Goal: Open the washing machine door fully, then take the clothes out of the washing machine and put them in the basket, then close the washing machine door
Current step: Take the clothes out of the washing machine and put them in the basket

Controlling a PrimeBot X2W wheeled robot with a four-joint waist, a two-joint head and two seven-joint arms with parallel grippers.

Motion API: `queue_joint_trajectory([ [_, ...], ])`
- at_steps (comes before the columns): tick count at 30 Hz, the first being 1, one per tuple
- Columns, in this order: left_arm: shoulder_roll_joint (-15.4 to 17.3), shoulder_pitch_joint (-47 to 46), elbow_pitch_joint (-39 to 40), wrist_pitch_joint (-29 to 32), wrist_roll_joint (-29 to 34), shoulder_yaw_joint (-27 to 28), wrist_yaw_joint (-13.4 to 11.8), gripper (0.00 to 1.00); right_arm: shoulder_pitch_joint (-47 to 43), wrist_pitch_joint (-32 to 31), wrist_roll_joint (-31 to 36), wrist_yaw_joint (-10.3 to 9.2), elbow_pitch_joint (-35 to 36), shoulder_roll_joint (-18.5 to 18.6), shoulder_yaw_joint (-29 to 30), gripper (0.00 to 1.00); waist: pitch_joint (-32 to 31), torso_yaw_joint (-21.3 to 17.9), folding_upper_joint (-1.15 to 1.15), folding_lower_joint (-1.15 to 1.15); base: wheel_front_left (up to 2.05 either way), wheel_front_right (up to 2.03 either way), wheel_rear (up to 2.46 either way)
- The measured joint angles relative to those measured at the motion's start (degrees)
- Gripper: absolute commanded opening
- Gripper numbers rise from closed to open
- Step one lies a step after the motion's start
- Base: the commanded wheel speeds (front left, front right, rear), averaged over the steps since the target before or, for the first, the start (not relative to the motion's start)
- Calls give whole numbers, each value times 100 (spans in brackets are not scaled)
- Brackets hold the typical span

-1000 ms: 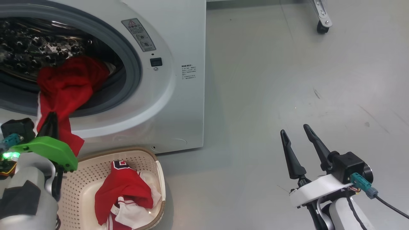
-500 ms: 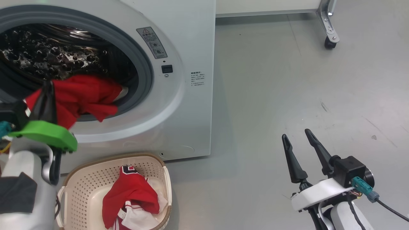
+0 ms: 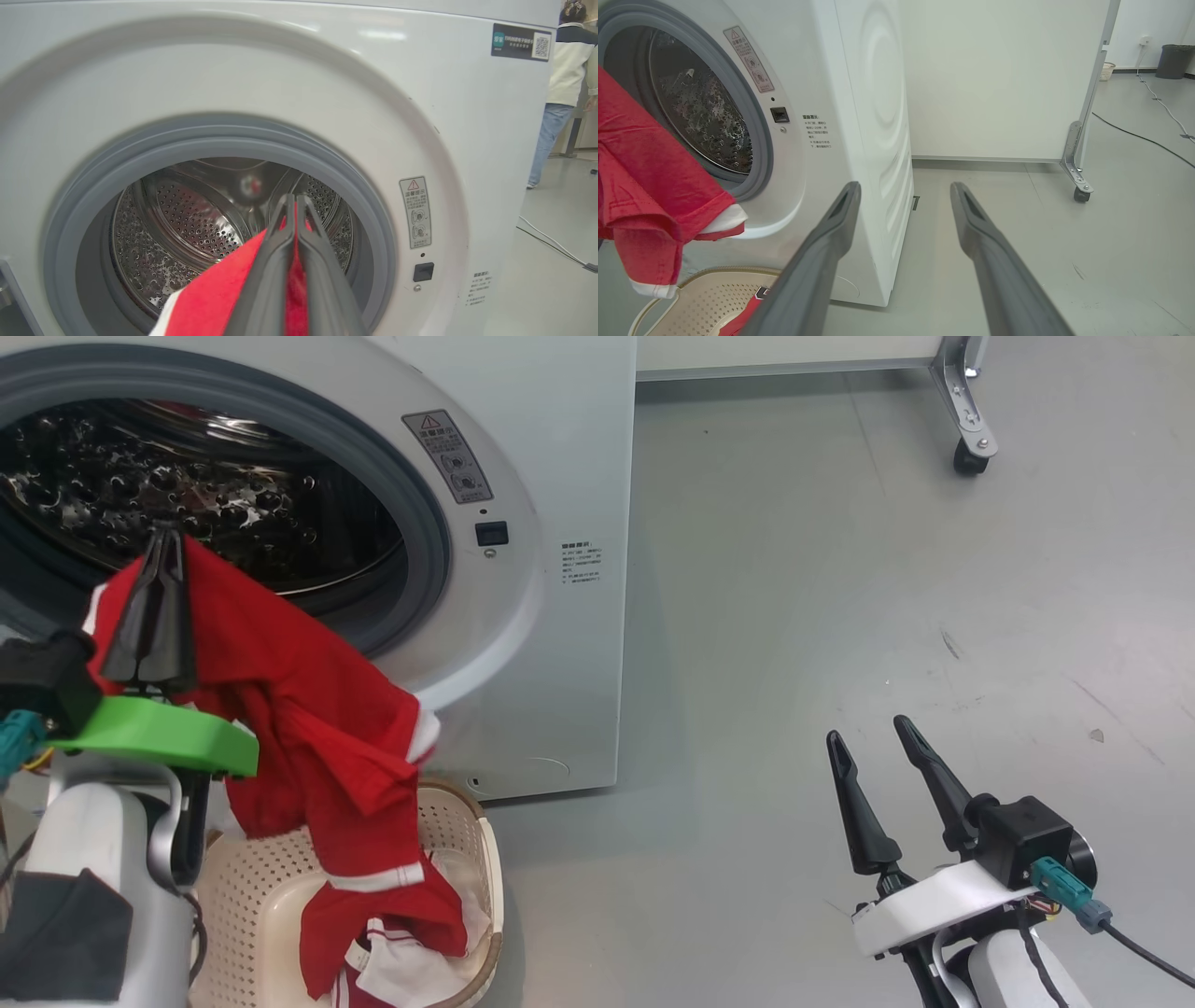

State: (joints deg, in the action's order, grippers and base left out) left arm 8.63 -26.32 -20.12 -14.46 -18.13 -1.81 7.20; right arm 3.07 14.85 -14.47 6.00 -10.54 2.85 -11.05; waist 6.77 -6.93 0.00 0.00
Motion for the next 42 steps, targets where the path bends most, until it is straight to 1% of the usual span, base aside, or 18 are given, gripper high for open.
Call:
queue_joint_trajectory([
  [8,-45,426,144,0,26,-36,0,0,-2,0,1,11,9,-1,5,100,45,-21,0,0,0,0,0],
  [10,-49,533,142,0,48,-75,0,0,-3,0,1,43,11,0,7,100,61,-28,0,0,0,0,0],
  [17,-48,793,-40,1,122,-164,0,0,-4,0,26,43,87,-1,-7,100,219,-55,0,0,0,0,0],
  [21,-31,856,-193,1,183,-203,0,0,-2,0,45,43,125,-1,-16,100,364,-78,0,0,0,0,0],
  [25,154,877,-382,36,449,-293,-5,0,9,0,52,45,157,-1,-36,100,543,-110,0,0,0,0,0],
  [26,166,877,-444,83,454,-269,-41,0,16,0,53,47,159,-2,-46,100,592,-121,0,0,0,0,0],
  [30,167,882,-747,234,454,-253,-137,0,130,0,89,48,207,-2,-77,100,840,-192,0,0,0,0,0],
  [42,169,730,-1484,584,449,-201,-198,0,349,0,105,48,333,-2,-76,100,1465,-430,0,0,0,0,0],
])
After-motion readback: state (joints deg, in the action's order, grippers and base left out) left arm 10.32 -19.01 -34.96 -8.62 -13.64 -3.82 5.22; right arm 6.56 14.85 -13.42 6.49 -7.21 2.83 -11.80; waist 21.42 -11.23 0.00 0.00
